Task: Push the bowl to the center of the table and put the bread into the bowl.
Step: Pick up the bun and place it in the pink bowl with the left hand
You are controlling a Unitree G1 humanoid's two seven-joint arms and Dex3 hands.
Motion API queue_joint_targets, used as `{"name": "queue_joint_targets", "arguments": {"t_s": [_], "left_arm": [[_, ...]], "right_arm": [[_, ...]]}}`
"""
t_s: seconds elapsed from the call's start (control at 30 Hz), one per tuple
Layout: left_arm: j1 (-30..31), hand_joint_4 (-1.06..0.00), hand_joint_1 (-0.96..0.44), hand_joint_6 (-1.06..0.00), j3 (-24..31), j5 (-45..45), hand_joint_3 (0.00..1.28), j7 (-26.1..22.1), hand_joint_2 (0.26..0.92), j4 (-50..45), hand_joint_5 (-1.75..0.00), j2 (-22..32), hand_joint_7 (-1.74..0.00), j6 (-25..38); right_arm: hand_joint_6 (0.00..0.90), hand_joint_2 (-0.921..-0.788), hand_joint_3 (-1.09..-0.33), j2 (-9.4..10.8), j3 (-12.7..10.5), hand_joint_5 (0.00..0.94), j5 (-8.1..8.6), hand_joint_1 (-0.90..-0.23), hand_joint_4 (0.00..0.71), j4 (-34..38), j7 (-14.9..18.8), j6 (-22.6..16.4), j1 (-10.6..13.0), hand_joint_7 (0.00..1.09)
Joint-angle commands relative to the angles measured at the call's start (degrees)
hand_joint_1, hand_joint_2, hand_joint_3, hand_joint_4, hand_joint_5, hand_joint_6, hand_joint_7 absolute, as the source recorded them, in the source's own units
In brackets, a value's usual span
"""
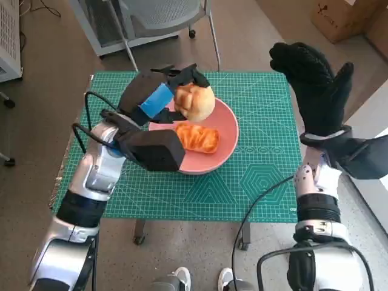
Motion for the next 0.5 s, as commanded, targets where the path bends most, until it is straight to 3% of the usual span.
{"name": "queue_joint_targets", "arguments": {"t_s": [0.03, 0.13, 0.2, 0.33, 0.43, 0.5], "left_arm": [[-1.5, -0.75, 0.00, -0.65, -0.6, 0.9, 0.03, 1.3, 0.920, 2.7, -1.06, -0.5, -1.17, -1.3], [-1.4, -0.72, 0.00, -0.62, -0.7, 0.7, 0.06, 0.8, 0.920, 3.7, -1.09, -0.7, -1.20, -1.3], [-1.3, -0.66, 0.00, -0.53, -0.9, 0.4, 0.12, -0.5, 0.921, 4.0, -1.17, -0.7, -1.27, -0.7], [-0.7, -0.43, -0.09, -0.41, -1.2, -0.8, 0.06, -5.0, 0.881, 3.4, -0.35, -0.1, -0.49, 1.1], [-0.1, -0.27, -0.25, -0.33, -0.9, -1.5, 0.03, -8.6, 0.880, 1.4, -0.12, 0.6, -0.23, 3.5], [0.2, -0.20, -0.35, -0.30, -0.7, -1.8, 0.02, -10.1, 0.883, 0.3, -0.06, 0.9, -0.15, 4.6]], "right_arm": [[0.405, -0.921, -0.618, -0.6, 0.0, 0.001, -0.11, -0.639, 0.266, -0.5, -0.7, 0.2, 2.3, 0.00], [0.406, -0.921, -0.616, -0.6, 0.1, 0.003, -0.12, -0.640, 0.269, -1.1, -1.0, 0.4, 2.7, 0.00], [0.406, -0.921, -0.616, -0.7, 0.1, 0.004, -0.18, -0.641, 0.272, -1.5, -1.2, 0.5, 2.9, 0.00], [0.408, -0.921, -0.615, -0.9, 0.3, 0.005, -0.39, -0.645, 0.275, -2.2, -1.8, 0.8, 3.3, 0.00], [0.408, -0.921, -0.614, -0.9, 0.4, 0.005, -0.44, -0.646, 0.277, -2.4, -2.1, 1.1, 3.4, 0.00], [0.409, -0.921, -0.613, -0.9, 0.5, 0.005, -0.48, -0.645, 0.279, -2.6, -2.4, 1.2, 3.5, 0.00]]}}
